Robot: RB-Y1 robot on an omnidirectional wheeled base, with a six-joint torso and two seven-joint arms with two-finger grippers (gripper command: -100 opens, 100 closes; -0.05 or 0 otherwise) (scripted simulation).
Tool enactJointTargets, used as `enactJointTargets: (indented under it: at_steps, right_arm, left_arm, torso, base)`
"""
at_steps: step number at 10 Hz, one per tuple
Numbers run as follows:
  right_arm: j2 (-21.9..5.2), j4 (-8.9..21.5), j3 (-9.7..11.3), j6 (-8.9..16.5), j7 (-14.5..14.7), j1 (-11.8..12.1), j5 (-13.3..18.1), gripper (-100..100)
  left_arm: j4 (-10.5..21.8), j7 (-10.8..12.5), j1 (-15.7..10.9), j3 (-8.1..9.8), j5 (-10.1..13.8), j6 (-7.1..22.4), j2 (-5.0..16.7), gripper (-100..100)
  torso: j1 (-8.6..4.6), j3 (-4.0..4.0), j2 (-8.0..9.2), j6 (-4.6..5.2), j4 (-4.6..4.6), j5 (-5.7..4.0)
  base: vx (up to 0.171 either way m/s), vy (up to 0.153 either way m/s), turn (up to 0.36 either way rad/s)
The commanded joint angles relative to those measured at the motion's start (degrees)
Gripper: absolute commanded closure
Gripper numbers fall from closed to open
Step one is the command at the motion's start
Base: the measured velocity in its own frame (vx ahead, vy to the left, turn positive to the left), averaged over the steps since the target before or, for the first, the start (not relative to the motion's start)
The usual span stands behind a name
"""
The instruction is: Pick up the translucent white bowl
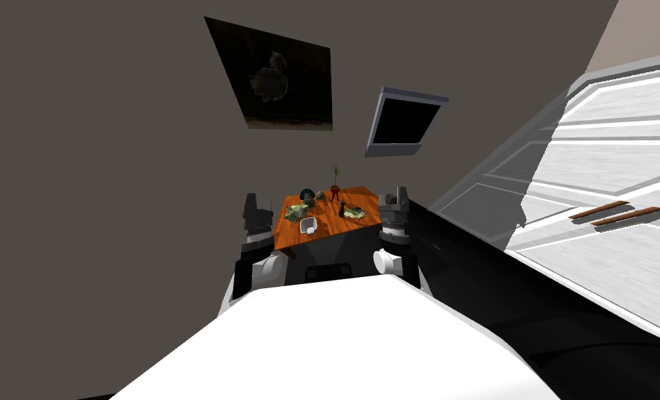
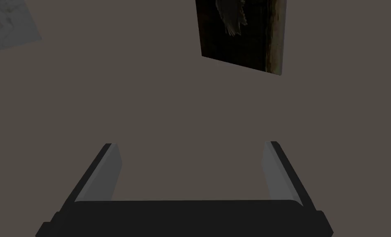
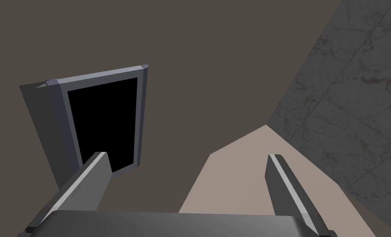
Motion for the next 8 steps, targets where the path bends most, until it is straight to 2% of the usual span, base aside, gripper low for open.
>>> enactJointTargets:
  at_steps: [1, 4, 8]
  right_arm:
    - [0.0, 0.0, 0.0, 0.0, 0.0, 0.0, 0.0, 0]
    - [0.01, 0.0, 0.01, 0.0, 0.0, 0.01, 0.0, 0]
    - [0.01, 0.0, 0.01, 0.0, 0.0, 0.01, 0.0, 0]
  left_arm:
    - [1.46, 0.08, -0.48, 0.73, -0.46, 1.91, 2.19, -100]
    - [3.95, 0.21, -1.34, 1.97, -1.17, 5.13, 4.47, -100]
    - [8.8, 0.47, -3.04, 4.3, -2.32, 10.94, 6.75, -100]
  torso:
    - [0.0, 0.0, 0.0, 0.0, 0.0, 0.0]
    - [-0.46, -0.11, -0.19, 0.0, -0.04, -0.1]
    - [-0.44, -0.15, -0.26, 0.0, -0.06, -0.09]
  base:
    - [0.035, -0.057, 0.044]
    - [0.044, -0.118, 0.043]
    - [0.053, -0.111, 0.044]
